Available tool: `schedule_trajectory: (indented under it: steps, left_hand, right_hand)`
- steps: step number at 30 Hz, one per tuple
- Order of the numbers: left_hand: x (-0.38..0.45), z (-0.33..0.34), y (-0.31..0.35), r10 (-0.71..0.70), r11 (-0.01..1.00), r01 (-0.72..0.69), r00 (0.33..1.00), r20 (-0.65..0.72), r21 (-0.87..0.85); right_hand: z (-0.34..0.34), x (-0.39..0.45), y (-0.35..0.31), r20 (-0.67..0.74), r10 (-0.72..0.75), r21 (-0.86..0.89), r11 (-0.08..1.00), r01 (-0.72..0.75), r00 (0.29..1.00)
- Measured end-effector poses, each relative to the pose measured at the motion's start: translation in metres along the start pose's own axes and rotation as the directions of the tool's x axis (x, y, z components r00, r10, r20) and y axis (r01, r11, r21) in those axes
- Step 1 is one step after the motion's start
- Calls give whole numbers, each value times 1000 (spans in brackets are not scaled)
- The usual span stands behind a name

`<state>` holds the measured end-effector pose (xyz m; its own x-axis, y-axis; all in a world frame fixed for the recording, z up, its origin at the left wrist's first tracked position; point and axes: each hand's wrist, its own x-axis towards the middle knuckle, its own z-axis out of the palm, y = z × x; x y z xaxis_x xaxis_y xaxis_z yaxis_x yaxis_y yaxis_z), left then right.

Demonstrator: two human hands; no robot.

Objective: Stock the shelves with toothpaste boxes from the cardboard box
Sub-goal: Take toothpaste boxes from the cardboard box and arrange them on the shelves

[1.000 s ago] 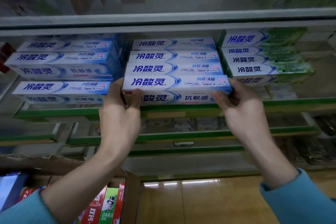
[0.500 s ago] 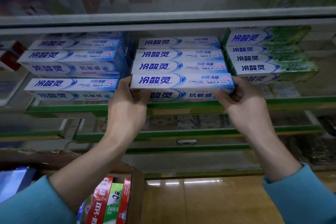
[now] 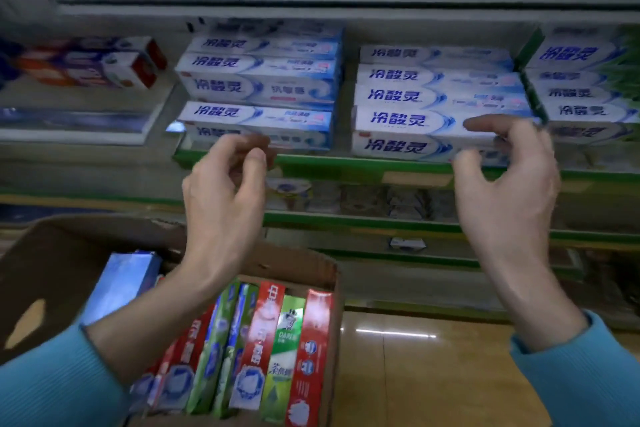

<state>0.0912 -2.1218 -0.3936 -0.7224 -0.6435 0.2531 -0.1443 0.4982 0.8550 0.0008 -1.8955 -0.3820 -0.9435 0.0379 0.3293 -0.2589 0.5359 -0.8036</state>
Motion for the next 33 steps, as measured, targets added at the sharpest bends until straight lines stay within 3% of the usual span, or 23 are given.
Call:
schedule_trajectory:
  steps: [5, 9, 13, 17, 26, 33]
  left_hand:
    - [-8, -73, -55, -66, 997, 68, 997, -46, 42]
    - [-15, -124, -106, -137, 977, 141, 990, -38, 162]
    - [-26, -165, -161, -319, 911, 313, 948, -22, 268]
    - [-37, -197, -197, -446, 849, 418, 895, 14, 324]
    - [-43, -231, -266, -678, 677, 563, 728, 104, 474]
    - [-39, -234, -304, -735, 638, 570, 650, 191, 517]
  right_hand:
    - [61, -52, -37, 125, -142, 97, 987, 131, 982]
    - [122, -112, -64, 339, -160, 140, 983, 118, 927]
    - [184, -166, -75, 620, -33, 48, 999, 4, 784]
    - [237, -213, -83, 774, 101, -104, 994, -32, 625]
    - [329, -275, -106, 863, 253, -215, 967, -135, 437]
    - [366, -289, -102, 819, 350, -322, 936, -140, 455]
